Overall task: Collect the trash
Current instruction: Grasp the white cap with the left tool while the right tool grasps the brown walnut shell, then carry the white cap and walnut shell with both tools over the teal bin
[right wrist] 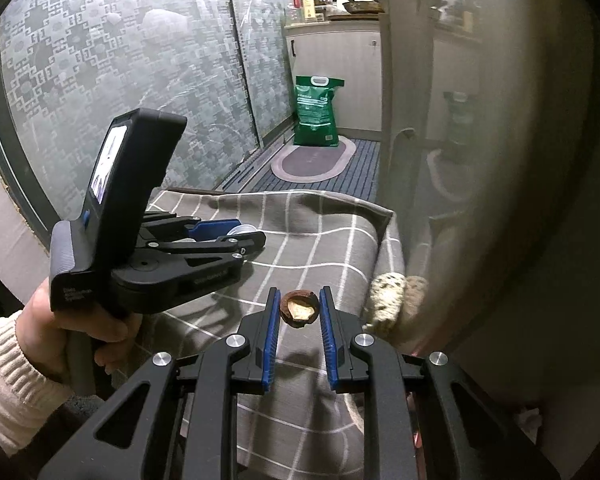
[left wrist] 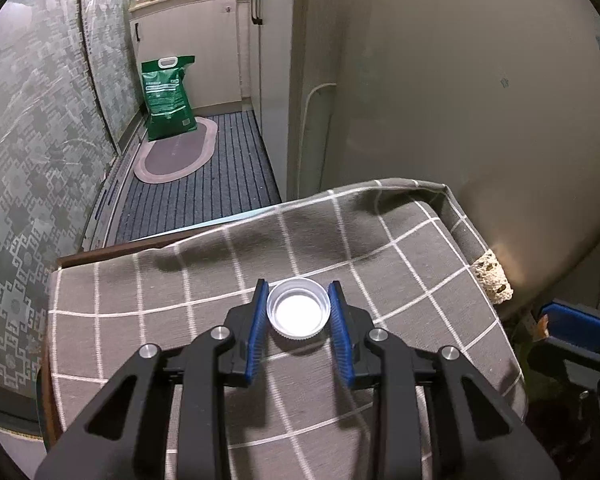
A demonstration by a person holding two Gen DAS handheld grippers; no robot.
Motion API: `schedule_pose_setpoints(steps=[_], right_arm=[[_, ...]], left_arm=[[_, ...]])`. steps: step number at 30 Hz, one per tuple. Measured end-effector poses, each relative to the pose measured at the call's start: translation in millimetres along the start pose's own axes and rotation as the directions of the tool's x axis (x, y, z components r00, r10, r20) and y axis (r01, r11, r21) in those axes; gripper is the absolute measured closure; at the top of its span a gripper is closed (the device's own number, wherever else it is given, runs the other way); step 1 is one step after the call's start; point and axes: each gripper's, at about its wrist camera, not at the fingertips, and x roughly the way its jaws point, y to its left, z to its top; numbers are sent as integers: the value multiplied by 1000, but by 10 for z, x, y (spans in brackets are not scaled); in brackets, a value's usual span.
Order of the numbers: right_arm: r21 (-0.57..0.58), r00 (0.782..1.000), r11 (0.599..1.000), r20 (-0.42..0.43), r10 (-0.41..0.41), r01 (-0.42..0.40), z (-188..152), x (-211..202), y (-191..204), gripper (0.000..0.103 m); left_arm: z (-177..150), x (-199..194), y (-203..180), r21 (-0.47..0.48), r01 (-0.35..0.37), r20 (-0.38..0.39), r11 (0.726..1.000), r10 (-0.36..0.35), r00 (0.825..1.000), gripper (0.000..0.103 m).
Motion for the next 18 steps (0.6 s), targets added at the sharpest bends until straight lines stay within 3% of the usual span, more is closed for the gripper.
schedule_pose_setpoints(steps=[18], right_arm=[[-112, 998, 992, -27, 60, -63, 296, 312, 848, 84]], left_arm=[[-97, -662, 910, -120, -38, 80, 992, 48, 996, 71]])
